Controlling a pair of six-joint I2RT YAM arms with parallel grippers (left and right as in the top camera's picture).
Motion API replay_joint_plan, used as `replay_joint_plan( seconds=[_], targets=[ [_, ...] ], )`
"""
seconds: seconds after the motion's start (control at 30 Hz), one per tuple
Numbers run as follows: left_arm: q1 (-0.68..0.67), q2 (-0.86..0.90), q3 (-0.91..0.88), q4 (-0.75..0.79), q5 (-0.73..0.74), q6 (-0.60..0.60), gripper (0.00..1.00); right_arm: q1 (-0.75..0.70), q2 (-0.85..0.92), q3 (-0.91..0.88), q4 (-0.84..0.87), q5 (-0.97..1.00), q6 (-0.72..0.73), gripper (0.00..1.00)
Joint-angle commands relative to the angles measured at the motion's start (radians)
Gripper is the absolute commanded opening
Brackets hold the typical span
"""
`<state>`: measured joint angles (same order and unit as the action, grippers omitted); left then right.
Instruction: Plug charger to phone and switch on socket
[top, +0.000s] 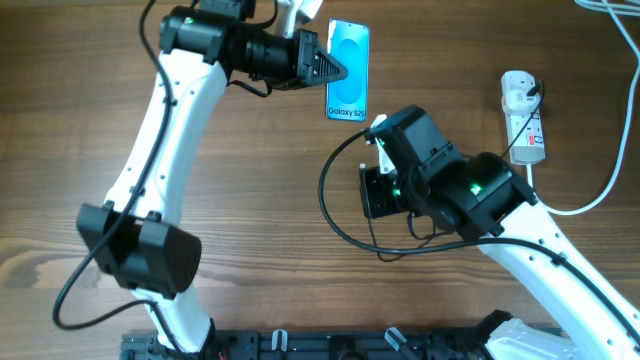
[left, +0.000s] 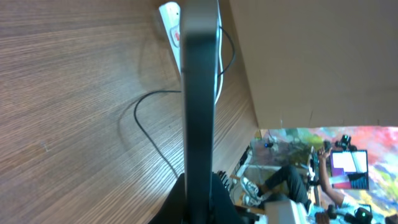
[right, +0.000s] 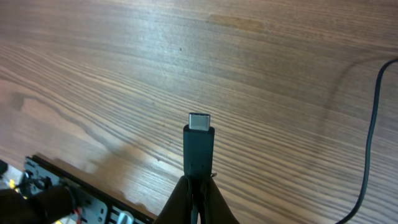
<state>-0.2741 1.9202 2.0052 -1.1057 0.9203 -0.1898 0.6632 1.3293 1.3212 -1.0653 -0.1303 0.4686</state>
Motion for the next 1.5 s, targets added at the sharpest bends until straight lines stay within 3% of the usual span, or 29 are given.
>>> replay_joint_plan(
  seconds=[0.0,0.1,0.23,0.4,0.57,0.67,0.87,1.47],
  targets=[
    [-0.006,-0.041,0.005,0.006,-0.066,-0.116,0.04,0.005,-0.011,0.017,0.032,-0.04,0.026,0.04],
    [-0.006,-0.041,0.005,0.011,-0.065,-0.193,0.04,0.007,-0.011,0.017,0.056,-0.067,0.027,0.04],
    [-0.01,-0.041,0.005,0.023,-0.085,-0.184,0.04,0.021,-0.011,0.017,0.1,-0.082,0.029,0.04],
    [-0.022,-0.041,0.005,0.016,-0.085,-0.105,0.04,0.021,-0.011,0.017,0.145,-0.081,0.032,0.04],
    [-0.043,-0.041,0.005,0.01,-0.084,-0.101,0.04,0.021,-0.011,0.017,0.19,-0.068,0.032,0.04],
    [-0.05,-0.041,0.005,-0.001,-0.08,-0.056,0.04,0.021,-0.011,0.017,0.17,0.062,0.132,0.04],
    [-0.048,-0.041,0.005,-0.031,-0.076,0.002,0.04,0.018,-0.011,0.017,0.209,0.07,0.114,0.04],
    [-0.048,-0.041,0.005,-0.039,-0.02,0.029,0.04,0.016,-0.011,0.017,0.235,0.063,0.145,0.04]
  ],
)
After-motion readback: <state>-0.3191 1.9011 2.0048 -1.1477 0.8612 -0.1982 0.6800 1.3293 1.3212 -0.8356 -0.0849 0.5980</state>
